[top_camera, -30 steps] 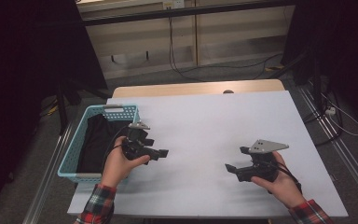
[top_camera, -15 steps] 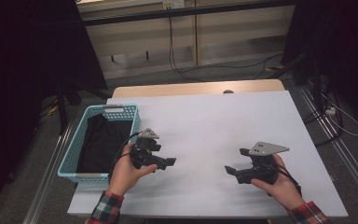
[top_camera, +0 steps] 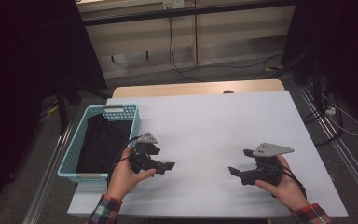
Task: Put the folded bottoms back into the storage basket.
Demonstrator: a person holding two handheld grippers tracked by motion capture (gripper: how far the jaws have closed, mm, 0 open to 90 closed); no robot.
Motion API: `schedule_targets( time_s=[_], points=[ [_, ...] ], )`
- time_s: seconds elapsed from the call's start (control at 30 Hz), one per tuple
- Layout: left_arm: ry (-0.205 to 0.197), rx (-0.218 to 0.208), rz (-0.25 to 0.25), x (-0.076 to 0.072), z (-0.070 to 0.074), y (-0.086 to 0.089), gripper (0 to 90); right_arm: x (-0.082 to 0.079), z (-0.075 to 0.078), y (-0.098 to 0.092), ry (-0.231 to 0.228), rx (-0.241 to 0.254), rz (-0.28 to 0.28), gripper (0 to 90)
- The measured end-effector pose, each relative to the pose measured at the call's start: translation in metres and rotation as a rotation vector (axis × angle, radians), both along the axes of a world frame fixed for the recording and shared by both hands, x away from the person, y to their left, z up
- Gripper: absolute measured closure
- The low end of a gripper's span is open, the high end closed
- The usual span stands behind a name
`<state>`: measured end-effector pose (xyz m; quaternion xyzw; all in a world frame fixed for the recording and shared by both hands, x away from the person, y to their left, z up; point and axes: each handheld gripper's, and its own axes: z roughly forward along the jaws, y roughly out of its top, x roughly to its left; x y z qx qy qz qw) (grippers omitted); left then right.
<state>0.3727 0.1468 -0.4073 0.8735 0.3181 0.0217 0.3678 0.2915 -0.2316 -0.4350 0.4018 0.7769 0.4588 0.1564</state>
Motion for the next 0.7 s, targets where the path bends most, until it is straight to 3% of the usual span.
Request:
schedule_targets(
  time_s=[0.7],
  points=[
    [-0.007,-0.005,-0.024,-0.011,-0.004,0.011,13.2,-0.01,-0.003,-0.018,0.013,-0.025,-0.007,12.3]
  ],
)
